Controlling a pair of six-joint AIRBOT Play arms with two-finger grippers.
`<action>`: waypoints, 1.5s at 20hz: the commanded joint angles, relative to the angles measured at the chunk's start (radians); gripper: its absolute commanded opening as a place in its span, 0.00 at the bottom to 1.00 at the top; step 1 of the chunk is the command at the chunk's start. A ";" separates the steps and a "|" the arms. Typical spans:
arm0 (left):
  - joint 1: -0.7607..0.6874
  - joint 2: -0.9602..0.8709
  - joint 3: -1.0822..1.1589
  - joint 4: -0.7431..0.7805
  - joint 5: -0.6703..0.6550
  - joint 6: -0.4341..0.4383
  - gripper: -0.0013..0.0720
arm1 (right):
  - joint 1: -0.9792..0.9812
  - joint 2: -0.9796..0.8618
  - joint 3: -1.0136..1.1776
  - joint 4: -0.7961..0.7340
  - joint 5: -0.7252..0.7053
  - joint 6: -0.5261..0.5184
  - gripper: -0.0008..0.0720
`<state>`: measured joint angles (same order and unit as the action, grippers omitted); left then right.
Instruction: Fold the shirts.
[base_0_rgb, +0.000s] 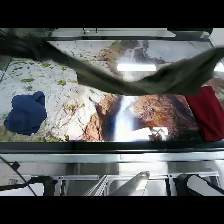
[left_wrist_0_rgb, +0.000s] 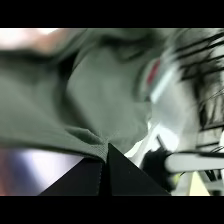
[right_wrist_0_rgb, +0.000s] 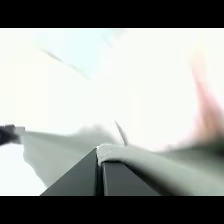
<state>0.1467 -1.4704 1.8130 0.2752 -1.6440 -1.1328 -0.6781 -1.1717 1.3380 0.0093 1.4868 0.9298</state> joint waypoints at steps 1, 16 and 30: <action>0.166 0.187 0.210 -0.528 -0.024 0.102 0.04 | -0.148 0.305 0.128 0.301 -0.100 -0.002 0.03; 0.207 0.284 -0.252 -0.094 0.151 0.187 0.04 | -0.051 0.346 0.095 -0.131 -0.219 -0.057 0.03; 0.145 -0.544 -0.124 0.100 0.263 0.154 0.03 | 0.356 -0.731 -0.006 -0.023 -0.439 -0.223 0.03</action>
<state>0.2859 -1.8778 1.6024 0.3614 -1.3891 -0.9668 -0.3355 -1.7351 1.2819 -0.1619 1.0523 0.7826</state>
